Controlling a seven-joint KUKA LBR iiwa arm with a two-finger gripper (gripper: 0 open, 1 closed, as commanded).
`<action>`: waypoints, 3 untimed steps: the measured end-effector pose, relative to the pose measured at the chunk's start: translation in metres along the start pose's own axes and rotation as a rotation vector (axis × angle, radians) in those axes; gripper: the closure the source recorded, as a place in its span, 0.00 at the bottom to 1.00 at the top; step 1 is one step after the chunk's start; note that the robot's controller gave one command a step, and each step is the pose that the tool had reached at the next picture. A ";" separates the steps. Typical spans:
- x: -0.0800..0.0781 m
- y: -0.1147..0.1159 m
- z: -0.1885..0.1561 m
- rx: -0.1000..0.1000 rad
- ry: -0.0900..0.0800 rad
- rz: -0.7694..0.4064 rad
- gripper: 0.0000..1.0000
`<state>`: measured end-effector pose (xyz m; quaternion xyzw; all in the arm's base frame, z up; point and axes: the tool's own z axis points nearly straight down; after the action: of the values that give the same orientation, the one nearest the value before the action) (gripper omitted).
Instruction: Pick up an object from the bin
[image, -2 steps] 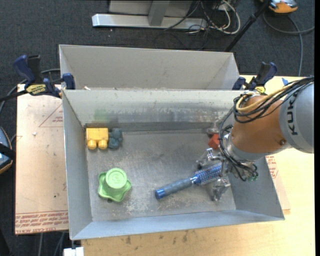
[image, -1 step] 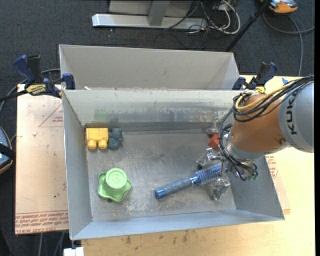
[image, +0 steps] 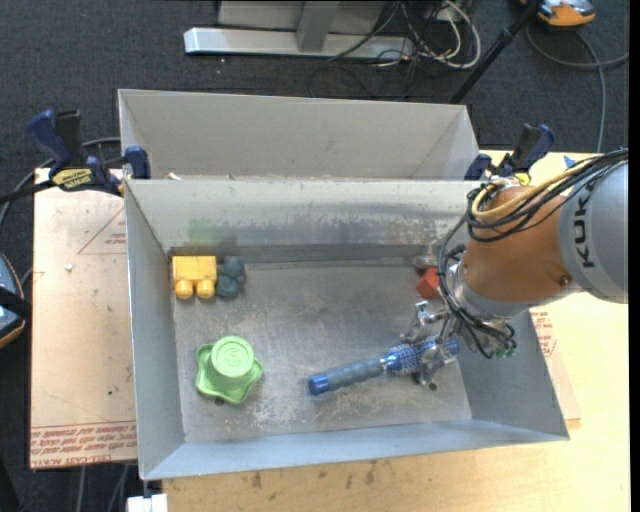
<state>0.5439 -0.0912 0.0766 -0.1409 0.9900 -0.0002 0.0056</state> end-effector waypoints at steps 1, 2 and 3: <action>-0.002 0.000 -0.040 -0.001 0.006 0.002 1.00; -0.002 0.001 -0.044 -0.003 0.009 0.005 1.00; -0.003 0.001 -0.061 -0.002 0.008 0.007 1.00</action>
Offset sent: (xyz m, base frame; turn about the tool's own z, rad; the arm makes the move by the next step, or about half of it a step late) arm 0.0000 0.0000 0.0380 0.0000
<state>0.5457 -0.0896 0.1377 -0.1374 0.9905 0.0001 0.0016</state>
